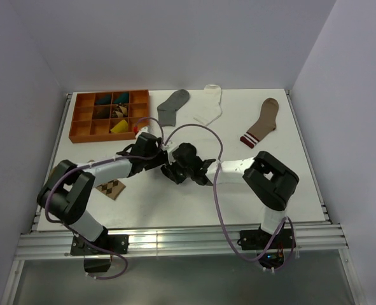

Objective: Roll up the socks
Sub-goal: Roll the sock at the center of the board.

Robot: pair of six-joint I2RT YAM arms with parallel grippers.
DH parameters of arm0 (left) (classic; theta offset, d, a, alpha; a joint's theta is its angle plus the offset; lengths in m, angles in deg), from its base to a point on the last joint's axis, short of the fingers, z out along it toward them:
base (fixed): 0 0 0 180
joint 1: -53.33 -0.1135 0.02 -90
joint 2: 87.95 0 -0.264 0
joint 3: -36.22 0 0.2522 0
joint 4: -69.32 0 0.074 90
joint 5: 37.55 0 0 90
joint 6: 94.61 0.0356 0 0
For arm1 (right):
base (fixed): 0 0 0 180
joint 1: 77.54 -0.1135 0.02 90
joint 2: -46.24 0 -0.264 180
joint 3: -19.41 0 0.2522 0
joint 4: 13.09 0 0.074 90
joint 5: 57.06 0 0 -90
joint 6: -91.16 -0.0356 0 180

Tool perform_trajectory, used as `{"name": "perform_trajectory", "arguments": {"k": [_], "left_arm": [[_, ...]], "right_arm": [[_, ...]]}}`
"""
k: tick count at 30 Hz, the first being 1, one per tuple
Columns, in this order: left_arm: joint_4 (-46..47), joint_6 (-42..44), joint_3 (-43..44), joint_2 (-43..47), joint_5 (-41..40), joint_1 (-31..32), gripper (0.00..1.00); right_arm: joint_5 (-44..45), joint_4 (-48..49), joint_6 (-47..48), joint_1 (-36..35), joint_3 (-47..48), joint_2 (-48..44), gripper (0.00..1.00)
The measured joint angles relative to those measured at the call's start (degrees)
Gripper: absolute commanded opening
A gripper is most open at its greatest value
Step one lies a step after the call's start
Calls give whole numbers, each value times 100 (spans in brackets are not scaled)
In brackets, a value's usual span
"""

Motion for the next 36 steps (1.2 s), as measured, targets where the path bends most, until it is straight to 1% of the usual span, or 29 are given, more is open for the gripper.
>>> {"name": "perform_trajectory", "arguments": {"k": [2, 6, 10, 14, 19, 28, 31, 36], "left_arm": [[13, -70, -140, 297, -264, -39, 74], [44, -251, -461, 949, -341, -96, 73], [181, -411, -745, 1320, -334, -105, 72], [391, -538, -1134, 1423, -249, -120, 71], [629, -697, -1561, 1423, 0, -114, 71], [1244, -1001, -1574, 1108, 162, -22, 70], [1305, -1062, -1574, 1095, 155, -20, 70], [1362, -1126, -1572, 920, 142, -20, 66]], "right_arm": [[-708, -7, -179, 157, 0, -7, 0], [-1746, -11, -678, 693, -33, 52, 0], [-2490, 33, -1056, 1204, -31, 190, 0], [-3115, 92, -1318, 1445, 61, 409, 0], [-3707, 103, -1585, 1659, 223, 678, 0], [-4699, 612, -2487, 2048, 275, 1119, 0], [-4907, 789, -2835, 2170, 273, 1220, 0], [-5080, 883, -3171, 2275, 306, 1364, 0]]}}
